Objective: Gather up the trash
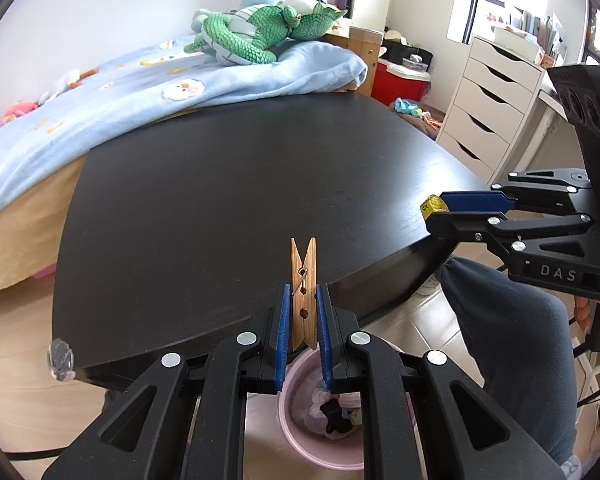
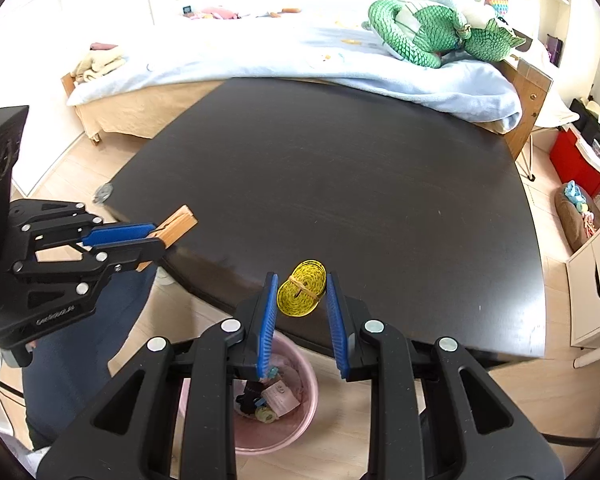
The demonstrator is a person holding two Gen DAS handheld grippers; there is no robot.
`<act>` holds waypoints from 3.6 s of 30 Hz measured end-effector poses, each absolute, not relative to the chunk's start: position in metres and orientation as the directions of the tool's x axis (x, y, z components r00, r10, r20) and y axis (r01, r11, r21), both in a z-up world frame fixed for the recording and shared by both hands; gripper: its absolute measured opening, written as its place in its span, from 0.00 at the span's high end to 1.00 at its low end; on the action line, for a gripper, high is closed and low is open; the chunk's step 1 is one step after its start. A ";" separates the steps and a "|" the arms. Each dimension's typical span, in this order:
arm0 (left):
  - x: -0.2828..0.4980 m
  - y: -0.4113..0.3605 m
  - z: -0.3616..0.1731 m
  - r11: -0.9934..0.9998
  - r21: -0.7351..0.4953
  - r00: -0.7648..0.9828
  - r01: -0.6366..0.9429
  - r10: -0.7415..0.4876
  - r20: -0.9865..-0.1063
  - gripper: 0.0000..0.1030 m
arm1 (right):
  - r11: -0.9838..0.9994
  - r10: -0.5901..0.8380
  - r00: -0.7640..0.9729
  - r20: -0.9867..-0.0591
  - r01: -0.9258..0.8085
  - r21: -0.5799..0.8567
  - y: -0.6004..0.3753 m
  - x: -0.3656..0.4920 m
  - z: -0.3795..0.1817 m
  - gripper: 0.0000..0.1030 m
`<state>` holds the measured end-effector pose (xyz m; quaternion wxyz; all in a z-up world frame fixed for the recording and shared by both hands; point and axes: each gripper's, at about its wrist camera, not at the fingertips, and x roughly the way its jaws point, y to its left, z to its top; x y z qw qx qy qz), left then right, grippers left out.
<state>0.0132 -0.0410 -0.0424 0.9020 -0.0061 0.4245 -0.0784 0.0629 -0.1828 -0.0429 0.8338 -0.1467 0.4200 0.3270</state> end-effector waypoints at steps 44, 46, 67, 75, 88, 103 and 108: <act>-0.062 -0.047 -0.050 0.976 -0.130 0.607 0.173 -0.210 -0.767 0.87 | 0.694 0.483 0.323 -0.814 -0.708 0.132 -0.201 -0.006 -0.073 0.05; -0.062 -0.049 -0.050 0.975 -0.130 0.605 0.179 -0.214 -0.767 0.87 | 0.701 0.484 0.328 -0.811 -0.701 0.134 -0.204 -0.006 -0.073 0.05; -0.058 -0.070 -0.048 0.960 -0.126 0.585 0.249 -0.253 -0.771 0.87 | 0.771 0.483 0.413 -0.772 -0.618 0.152 -0.243 -0.003 -0.049 0.03; -0.053 -0.076 -0.051 0.949 -0.137 0.562 0.284 -0.280 -0.778 0.76 | 0.787 0.479 0.430 -0.765 -0.596 0.157 -0.253 -0.001 -0.045 0.03; -0.050 -0.062 -0.054 0.963 -0.163 0.586 0.214 -0.260 -0.768 0.07 | 0.792 0.473 0.442 -0.762 -0.592 0.148 -0.250 -0.002 -0.044 0.03; -0.037 -0.032 -0.027 0.992 -0.094 0.668 0.085 -0.127 -0.733 0.07 | 0.811 0.463 0.496 -0.735 -0.571 0.126 -0.239 0.016 -0.026 0.03; -0.023 -0.020 -0.012 0.993 -0.092 0.706 0.076 -0.118 -0.698 0.07 | 0.817 0.460 0.525 -0.716 -0.565 0.111 -0.233 0.032 -0.013 0.03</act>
